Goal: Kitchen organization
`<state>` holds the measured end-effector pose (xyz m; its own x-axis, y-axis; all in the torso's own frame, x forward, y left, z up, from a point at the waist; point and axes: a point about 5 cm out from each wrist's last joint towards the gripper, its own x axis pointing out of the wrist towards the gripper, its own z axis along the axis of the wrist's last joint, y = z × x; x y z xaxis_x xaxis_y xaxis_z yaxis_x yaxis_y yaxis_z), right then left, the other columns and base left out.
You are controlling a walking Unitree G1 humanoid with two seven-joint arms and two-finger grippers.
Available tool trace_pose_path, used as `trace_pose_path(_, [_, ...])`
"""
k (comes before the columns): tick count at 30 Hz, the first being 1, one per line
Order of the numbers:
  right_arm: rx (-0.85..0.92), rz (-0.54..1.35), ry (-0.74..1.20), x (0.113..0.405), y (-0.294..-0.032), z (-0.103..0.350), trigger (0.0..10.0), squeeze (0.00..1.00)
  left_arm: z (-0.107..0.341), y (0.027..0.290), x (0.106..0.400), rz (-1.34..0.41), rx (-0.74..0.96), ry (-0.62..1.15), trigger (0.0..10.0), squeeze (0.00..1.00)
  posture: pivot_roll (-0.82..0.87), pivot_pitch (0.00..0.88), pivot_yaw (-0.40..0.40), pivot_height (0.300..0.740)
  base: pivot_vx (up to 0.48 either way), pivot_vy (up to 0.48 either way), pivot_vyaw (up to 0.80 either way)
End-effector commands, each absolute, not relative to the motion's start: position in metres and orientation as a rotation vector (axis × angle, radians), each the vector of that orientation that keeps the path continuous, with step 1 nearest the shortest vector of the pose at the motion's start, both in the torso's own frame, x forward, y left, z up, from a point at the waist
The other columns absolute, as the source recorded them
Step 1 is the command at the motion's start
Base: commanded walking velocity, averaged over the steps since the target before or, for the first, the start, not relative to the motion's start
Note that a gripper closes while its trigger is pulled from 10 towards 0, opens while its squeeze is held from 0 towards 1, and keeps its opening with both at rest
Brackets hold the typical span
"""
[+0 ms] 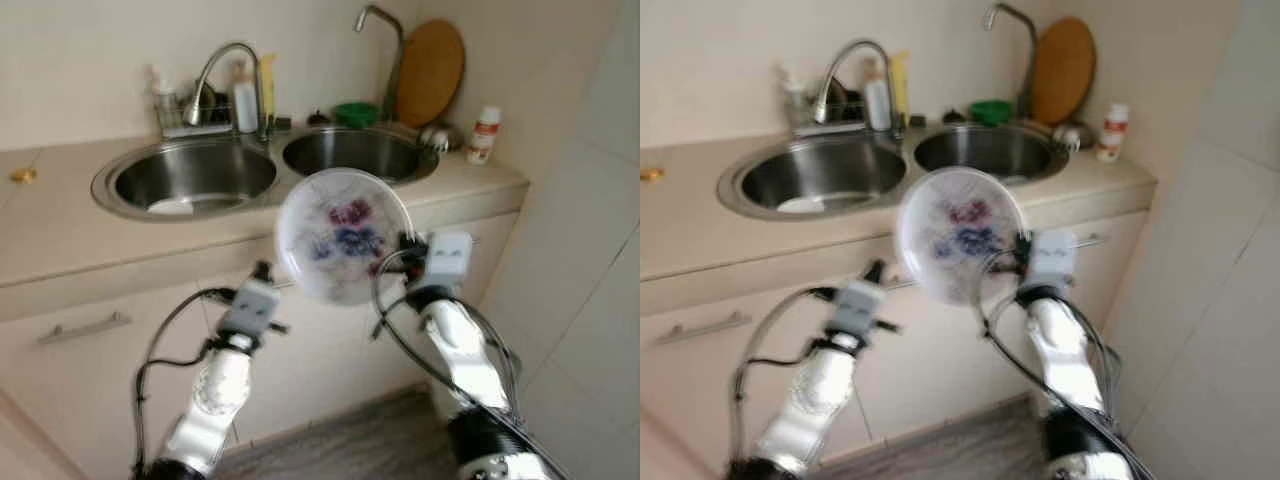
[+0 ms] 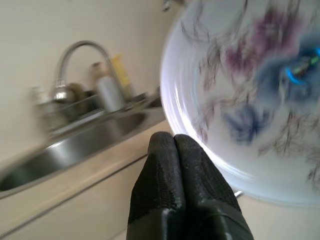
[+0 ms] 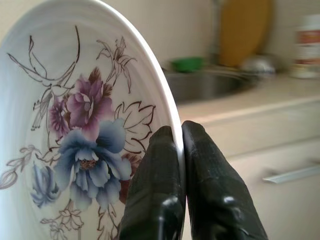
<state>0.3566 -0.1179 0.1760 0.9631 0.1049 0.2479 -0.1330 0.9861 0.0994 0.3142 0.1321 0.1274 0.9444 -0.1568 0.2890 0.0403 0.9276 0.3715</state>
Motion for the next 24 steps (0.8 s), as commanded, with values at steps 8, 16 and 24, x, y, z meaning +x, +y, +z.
trace_pose_path(8, [0.182, 0.074, -0.418, 0.363, -0.122, 0.221, 10.0, 0.00, 0.134, 0.123, 0.313, -0.104, 0.328, -0.363, 10.0, 0.00, 0.04, 0.000, -0.013, 0.740, 0.033, 0.000, 0.69])
trace_pose_path(16, [0.212, 0.045, -0.475, 0.364, -0.125, 0.234, 10.0, 0.00, 0.136, 0.123, 0.313, -0.104, 0.318, -0.373, 10.0, 0.00, 0.04, 0.000, -0.010, 0.740, 0.384, 0.000, 0.00])
trace_pose_path(24, [0.199, 0.026, -0.497, 0.362, -0.128, 0.235, 10.0, 0.00, 0.136, 0.122, 0.313, -0.111, 0.314, -0.373, 10.0, 0.00, 0.03, 0.000, -0.005, 0.740, 0.480, 0.000, 0.00])
